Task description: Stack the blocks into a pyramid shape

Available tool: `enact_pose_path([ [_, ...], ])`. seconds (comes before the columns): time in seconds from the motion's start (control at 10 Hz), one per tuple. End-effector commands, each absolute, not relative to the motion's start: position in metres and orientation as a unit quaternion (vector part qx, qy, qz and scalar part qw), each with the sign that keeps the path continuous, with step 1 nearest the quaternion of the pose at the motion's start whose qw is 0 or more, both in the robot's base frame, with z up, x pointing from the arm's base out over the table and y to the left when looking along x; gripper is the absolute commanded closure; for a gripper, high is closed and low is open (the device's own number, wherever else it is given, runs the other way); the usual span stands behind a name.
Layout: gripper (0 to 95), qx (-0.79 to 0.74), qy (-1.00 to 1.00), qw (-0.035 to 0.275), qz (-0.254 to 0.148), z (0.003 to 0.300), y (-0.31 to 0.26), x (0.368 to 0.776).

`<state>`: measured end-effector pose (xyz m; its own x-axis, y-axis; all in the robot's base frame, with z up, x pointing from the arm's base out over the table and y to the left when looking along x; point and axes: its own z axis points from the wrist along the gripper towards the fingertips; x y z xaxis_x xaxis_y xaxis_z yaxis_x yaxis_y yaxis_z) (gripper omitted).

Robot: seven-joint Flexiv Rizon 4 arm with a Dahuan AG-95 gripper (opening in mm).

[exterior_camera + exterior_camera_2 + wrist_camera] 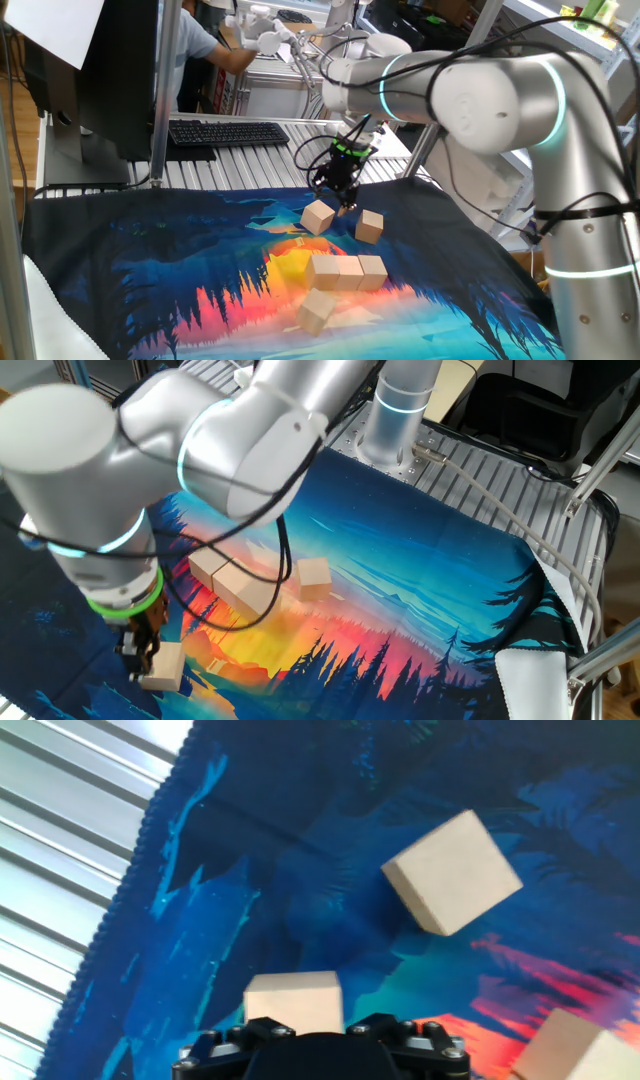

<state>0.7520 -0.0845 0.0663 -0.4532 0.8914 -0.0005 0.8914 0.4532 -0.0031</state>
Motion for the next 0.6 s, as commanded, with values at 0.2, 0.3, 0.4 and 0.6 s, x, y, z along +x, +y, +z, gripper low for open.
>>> enact_pose_path([
  [0.2,19.0,-0.526,-0.850,-0.005,-0.002,0.064,-0.083,0.749],
  [0.3,19.0,-0.530,-0.848,-0.006,-0.002,0.062,-0.082,0.750],
  [0.4,19.0,-0.533,-0.846,-0.007,-0.002,0.060,-0.082,0.751],
  [0.6,19.0,-0.535,-0.845,-0.010,-0.004,0.055,-0.080,0.752],
])
